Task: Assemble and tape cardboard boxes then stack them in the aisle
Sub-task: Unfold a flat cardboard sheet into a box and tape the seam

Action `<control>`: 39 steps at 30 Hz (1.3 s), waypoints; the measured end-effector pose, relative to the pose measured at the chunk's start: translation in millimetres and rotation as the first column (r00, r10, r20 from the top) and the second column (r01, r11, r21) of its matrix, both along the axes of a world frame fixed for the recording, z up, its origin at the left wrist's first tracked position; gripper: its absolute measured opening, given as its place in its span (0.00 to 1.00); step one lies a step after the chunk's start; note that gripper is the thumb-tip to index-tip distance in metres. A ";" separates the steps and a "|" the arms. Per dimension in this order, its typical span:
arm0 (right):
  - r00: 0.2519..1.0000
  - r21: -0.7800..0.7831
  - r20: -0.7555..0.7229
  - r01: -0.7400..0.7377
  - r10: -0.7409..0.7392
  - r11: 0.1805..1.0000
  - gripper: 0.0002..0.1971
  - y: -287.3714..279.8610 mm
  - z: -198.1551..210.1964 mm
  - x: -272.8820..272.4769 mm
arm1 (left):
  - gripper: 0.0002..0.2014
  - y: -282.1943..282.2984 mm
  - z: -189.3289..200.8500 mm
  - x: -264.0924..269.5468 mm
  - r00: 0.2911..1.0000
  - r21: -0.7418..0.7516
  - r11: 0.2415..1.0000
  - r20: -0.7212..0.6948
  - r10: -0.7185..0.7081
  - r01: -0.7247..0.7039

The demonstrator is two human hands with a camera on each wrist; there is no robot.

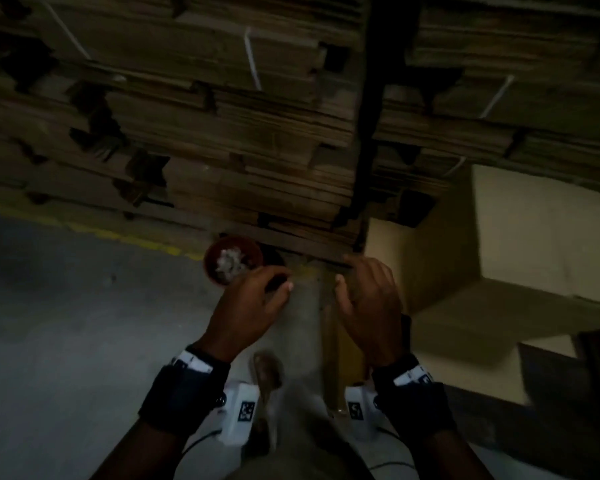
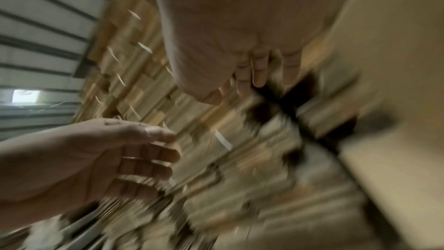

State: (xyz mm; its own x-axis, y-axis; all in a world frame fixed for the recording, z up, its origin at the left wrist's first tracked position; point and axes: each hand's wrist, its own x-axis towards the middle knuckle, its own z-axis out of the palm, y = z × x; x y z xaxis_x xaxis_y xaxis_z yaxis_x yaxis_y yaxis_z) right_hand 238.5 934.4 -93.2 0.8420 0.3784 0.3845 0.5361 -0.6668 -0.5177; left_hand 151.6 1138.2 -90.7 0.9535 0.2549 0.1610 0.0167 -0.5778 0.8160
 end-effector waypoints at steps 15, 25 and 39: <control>0.935 -0.054 0.213 0.300 -0.282 0.953 0.22 -276.8 52.0 17.1 | 0.17 -236.8 46.6 46.1 0.967 0.091 0.971 0.113 -0.229 0.219; 0.977 -0.153 0.106 0.199 -0.184 0.968 0.33 -370.1 61.6 109.3 | 0.30 -326.7 65.6 138.4 0.982 0.378 0.916 0.075 -0.175 0.135; 0.991 -0.143 0.023 0.133 -0.131 0.981 0.34 -368.0 63.1 132.0 | 0.32 -304.3 48.4 171.5 0.969 0.339 0.926 0.121 -0.215 0.164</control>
State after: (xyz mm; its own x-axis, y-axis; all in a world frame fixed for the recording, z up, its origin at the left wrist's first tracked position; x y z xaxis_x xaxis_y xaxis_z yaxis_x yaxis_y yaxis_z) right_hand 370.5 566.4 -30.1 0.8831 0.3165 0.3463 0.4450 -0.7990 -0.4045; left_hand 323.0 833.8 -42.3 0.9357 -0.0190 0.3522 -0.2296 -0.7909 0.5673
